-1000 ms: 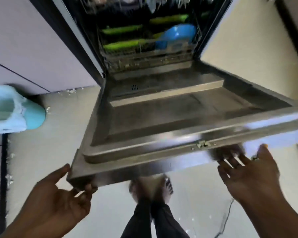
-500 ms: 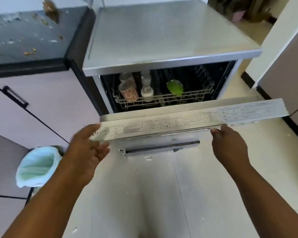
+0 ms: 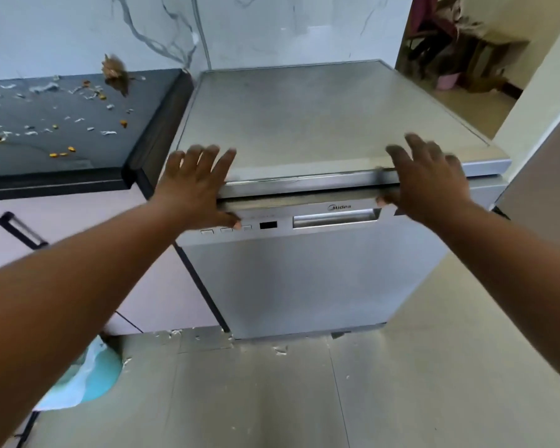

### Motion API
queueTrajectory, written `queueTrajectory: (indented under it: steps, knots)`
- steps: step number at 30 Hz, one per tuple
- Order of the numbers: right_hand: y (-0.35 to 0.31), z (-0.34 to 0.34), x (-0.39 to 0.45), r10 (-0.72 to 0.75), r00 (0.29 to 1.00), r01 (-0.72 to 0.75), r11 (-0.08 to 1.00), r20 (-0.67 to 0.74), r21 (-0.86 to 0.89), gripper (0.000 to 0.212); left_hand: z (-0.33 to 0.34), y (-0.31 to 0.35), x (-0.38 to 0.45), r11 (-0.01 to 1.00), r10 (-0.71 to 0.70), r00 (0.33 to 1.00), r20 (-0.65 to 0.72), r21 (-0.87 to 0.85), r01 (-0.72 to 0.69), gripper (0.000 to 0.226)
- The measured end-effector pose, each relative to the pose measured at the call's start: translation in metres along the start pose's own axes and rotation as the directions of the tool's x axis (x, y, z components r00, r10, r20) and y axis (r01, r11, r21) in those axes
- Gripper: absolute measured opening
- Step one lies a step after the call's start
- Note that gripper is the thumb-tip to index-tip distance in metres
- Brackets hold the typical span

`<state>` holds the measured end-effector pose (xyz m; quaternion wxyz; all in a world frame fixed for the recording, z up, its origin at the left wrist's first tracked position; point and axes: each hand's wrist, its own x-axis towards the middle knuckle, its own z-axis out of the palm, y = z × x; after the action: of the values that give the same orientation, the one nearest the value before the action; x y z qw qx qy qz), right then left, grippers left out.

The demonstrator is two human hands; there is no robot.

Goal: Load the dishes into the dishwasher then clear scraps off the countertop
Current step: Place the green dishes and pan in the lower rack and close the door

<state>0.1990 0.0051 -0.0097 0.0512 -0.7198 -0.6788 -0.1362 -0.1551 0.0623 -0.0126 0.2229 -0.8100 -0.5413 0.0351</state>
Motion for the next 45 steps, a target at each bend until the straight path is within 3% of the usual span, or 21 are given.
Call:
queueTrajectory:
  steps: [2, 4, 7, 10, 17, 23, 33, 38, 40, 43, 45]
  knots:
    - [0.009, 0.01, 0.027, -0.099, 0.988, 0.086, 0.991, 0.122, 0.101, 0.094, 0.004, -0.009, 0.028, 0.995, 0.071, 0.994, 0.082, -0.082, -0.064, 0.134]
    - [0.016, 0.021, 0.043, -0.12, 0.976, 0.08, 0.974, 0.182, 0.214, 0.102, 0.007, -0.011, 0.044, 0.968, 0.172, 0.977, 0.129, -0.207, -0.143, 0.132]
    - [0.021, 0.034, 0.044, -0.115, 0.99, 0.089, 0.961, 0.085, 0.262, 0.107, 0.012, -0.013, 0.049, 0.907, 0.22, 0.969, 0.115, -0.39, -0.16, 0.121]
    - [0.02, 0.041, 0.04, -0.109, 0.994, 0.106, 0.959, -0.004, 0.262, 0.108, 0.014, -0.013, 0.05, 0.906, 0.237, 0.965, 0.113, -0.384, -0.177, 0.118]
    - [0.018, 0.036, 0.039, -0.115, 0.992, 0.103, 0.971, 0.043, 0.214, 0.103, 0.013, -0.018, 0.054, 0.899, 0.288, 0.945, 0.153, -0.384, -0.212, 0.117]
    - [0.011, 0.038, 0.035, -0.088, 0.995, 0.094, 0.976, -0.037, 0.197, 0.087, 0.017, -0.019, 0.053, 0.89, 0.284, 0.949, 0.136, -0.407, -0.207, 0.109]
    - [0.02, 0.043, 0.037, -0.148, 0.988, 0.153, 0.972, -0.043, 0.177, 0.082, 0.022, -0.021, 0.054, 0.864, 0.296, 0.949, 0.108, -0.455, -0.217, 0.103]
    - [0.016, 0.036, 0.038, -0.086, 0.996, 0.081, 0.964, 0.005, 0.255, 0.086, 0.015, -0.024, 0.058, 0.83, 0.238, 0.954, 0.183, -0.549, -0.102, 0.107]
    - [0.009, 0.025, 0.042, -0.016, 0.998, -0.003, 0.958, 0.067, 0.286, 0.098, 0.012, -0.022, 0.061, 0.825, 0.195, 0.957, 0.214, -0.564, -0.042, 0.109]
    - [-0.01, 0.005, 0.055, 0.068, 0.964, -0.153, 0.931, 0.256, 0.33, 0.124, 0.011, -0.019, 0.071, 0.823, 0.037, 0.966, 0.255, -0.556, 0.115, 0.112]
    - [-0.034, -0.002, 0.067, 0.11, 0.92, -0.229, 0.93, 0.376, 0.289, 0.128, 0.012, -0.017, 0.08, 0.812, -0.058, 0.956, 0.286, -0.544, 0.212, 0.112]
